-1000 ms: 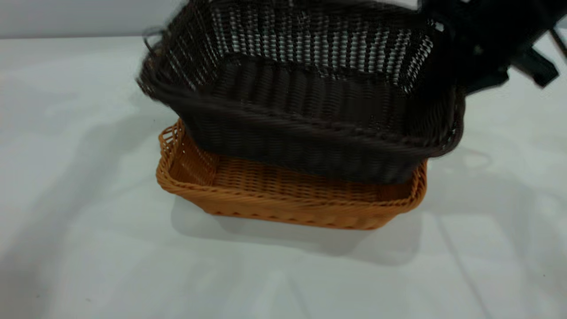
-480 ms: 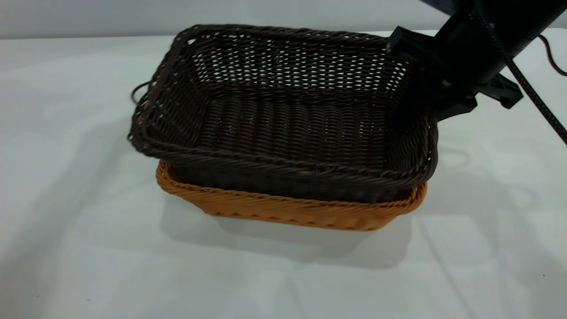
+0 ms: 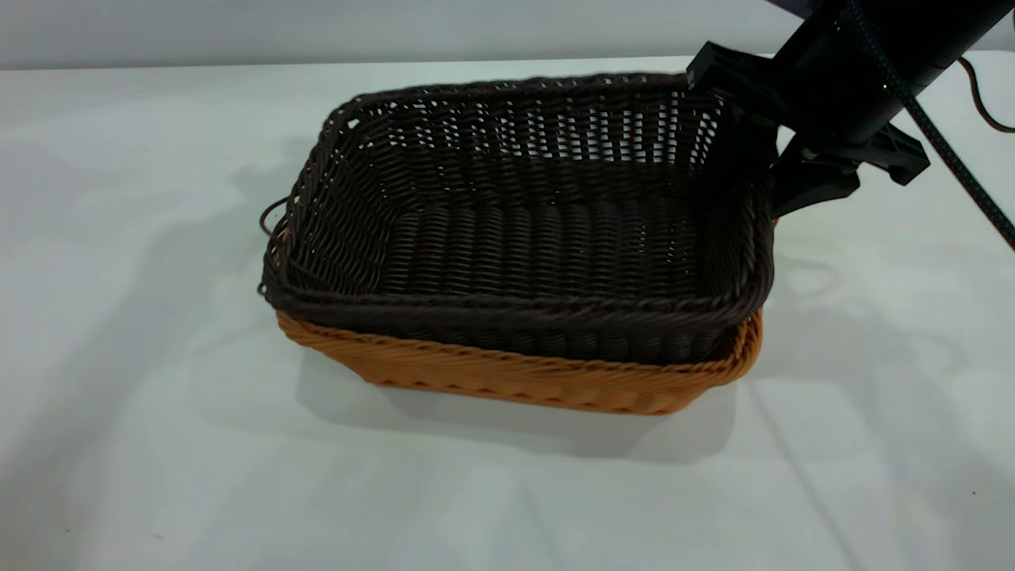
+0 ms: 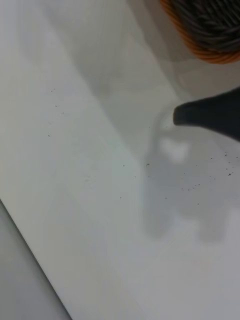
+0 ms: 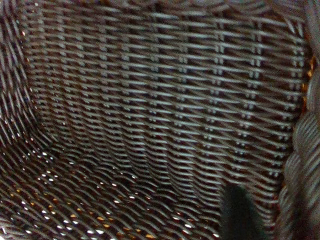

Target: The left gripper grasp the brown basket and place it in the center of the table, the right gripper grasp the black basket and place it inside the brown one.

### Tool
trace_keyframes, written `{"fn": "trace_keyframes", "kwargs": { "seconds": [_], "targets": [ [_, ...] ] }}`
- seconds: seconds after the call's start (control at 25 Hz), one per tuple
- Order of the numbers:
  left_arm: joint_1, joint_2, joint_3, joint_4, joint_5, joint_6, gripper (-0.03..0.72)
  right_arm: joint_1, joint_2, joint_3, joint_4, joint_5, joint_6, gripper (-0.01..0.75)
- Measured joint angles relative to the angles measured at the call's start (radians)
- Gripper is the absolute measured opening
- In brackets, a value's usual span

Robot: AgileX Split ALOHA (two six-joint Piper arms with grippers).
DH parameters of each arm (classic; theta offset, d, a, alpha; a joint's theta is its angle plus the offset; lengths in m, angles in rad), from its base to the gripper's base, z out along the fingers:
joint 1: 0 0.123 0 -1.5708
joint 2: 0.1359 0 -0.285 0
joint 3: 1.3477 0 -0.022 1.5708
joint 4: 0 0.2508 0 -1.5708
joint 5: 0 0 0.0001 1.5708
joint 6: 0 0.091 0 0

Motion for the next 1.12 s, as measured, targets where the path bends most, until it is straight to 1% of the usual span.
{"fn": "trace_keyframes", "kwargs": {
  "seconds": [0.12,0.2,0.32,0.4,0.52,0.64,0.72,0.84,1.0,1.12],
  "targets": [
    [0.000,0.000,0.000,0.000,-0.003,0.000,0.509,0.000,0.000,0.000,0.000,-0.003,-0.017,0.482],
    [0.000,0.000,0.000,0.000,-0.018,0.000,0.509,-0.003,-0.009,0.000,-0.014,-0.017,-0.045,0.564],
    [0.000,-0.028,0.000,0.005,-0.031,0.000,0.509,-0.034,-0.060,0.000,-0.059,-0.031,-0.060,0.626],
    [0.000,-0.071,0.000,0.024,-0.031,0.000,0.509,-0.076,-0.135,0.000,-0.084,-0.034,-0.060,0.633],
    [0.000,-0.178,0.000,0.072,-0.025,0.000,0.509,-0.159,-0.291,0.000,-0.101,-0.017,-0.066,0.627],
    [0.000,-0.294,0.000,0.117,0.018,-0.002,0.509,-0.221,-0.479,0.000,-0.122,0.047,-0.100,0.609],
    [0.000,-0.369,0.000,0.123,0.073,-0.025,0.509,-0.242,-0.614,0.000,-0.143,0.111,-0.119,0.594],
    [0.000,-0.480,0.000,0.132,0.210,-0.103,0.509,-0.246,-0.792,0.000,-0.167,0.226,-0.130,0.589],
    [0.000,-0.613,0.001,0.199,0.406,-0.216,0.509,-0.246,-0.993,0.002,-0.185,0.390,-0.132,0.586],
    [0.000,-0.704,0.038,0.260,0.505,-0.314,0.509,-0.246,-1.109,0.035,-0.189,0.463,-0.132,0.586]
  ]
}}
